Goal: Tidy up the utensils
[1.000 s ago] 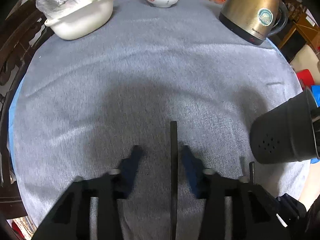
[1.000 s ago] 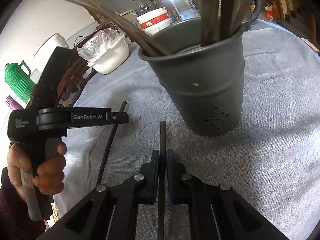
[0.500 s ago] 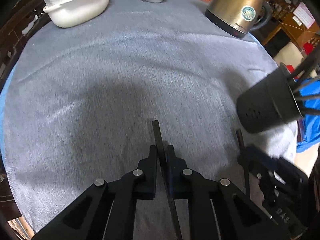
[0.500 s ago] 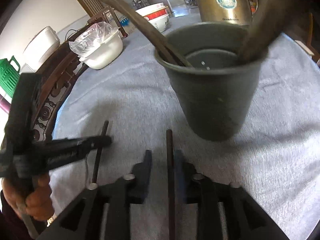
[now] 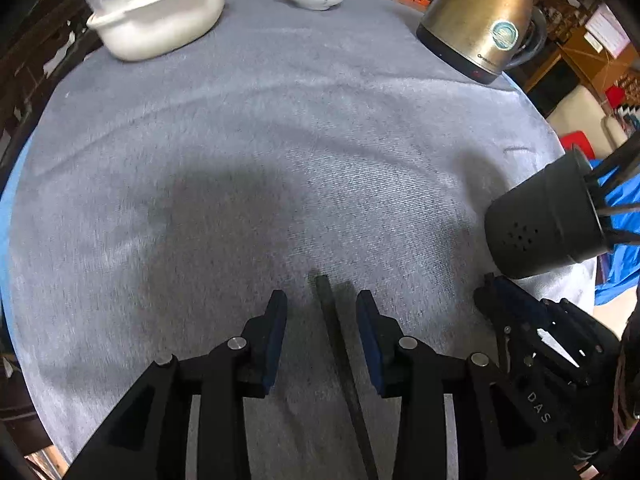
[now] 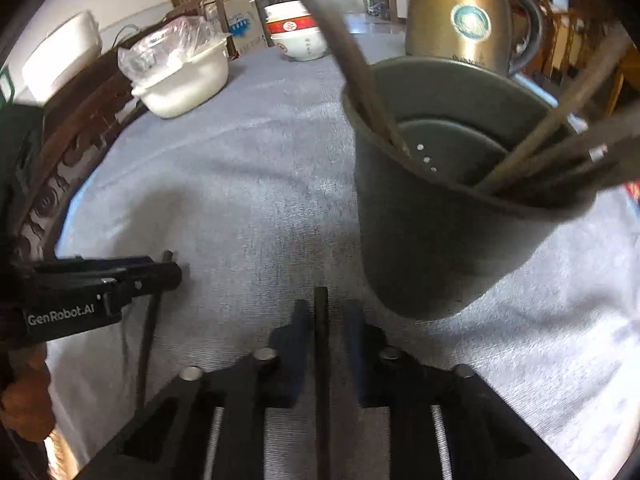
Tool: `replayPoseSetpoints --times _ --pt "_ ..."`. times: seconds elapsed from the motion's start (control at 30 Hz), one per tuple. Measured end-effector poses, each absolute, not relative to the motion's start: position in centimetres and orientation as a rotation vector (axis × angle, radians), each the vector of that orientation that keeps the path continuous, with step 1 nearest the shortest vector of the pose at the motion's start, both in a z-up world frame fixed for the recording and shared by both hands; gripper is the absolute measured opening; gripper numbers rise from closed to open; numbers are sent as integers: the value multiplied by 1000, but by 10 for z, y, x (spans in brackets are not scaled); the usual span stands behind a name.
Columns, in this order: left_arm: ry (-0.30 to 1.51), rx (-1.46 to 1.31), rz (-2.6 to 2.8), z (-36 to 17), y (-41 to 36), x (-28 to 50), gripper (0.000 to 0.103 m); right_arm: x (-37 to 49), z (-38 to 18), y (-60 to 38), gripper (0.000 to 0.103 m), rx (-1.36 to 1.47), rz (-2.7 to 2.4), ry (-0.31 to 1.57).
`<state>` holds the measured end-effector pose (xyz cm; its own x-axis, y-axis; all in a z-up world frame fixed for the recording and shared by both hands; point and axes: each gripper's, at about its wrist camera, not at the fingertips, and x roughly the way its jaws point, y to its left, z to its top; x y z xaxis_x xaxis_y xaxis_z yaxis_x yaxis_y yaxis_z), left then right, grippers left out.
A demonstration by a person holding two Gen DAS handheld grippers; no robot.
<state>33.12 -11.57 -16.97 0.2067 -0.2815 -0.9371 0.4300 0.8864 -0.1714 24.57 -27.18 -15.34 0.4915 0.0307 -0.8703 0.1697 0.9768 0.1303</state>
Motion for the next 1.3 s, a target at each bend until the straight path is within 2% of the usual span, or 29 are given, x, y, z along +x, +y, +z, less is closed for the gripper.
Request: replayPoseSetpoints --times 0.07,0.27,0.97,1.3 --pt "1263 142 -498 -171 -118 331 11 246 -153 -273 8 231 -71 1059" --pt "1237 132 -482 -163 -118 325 10 233 -145 -277 7 268 -52 1012" --pt "905 177 -429 -26 -99 240 9 172 -51 -279 7 325 -4 719" --pt "807 185 -434 14 -97 204 8 143 -19 -279 7 333 14 613"
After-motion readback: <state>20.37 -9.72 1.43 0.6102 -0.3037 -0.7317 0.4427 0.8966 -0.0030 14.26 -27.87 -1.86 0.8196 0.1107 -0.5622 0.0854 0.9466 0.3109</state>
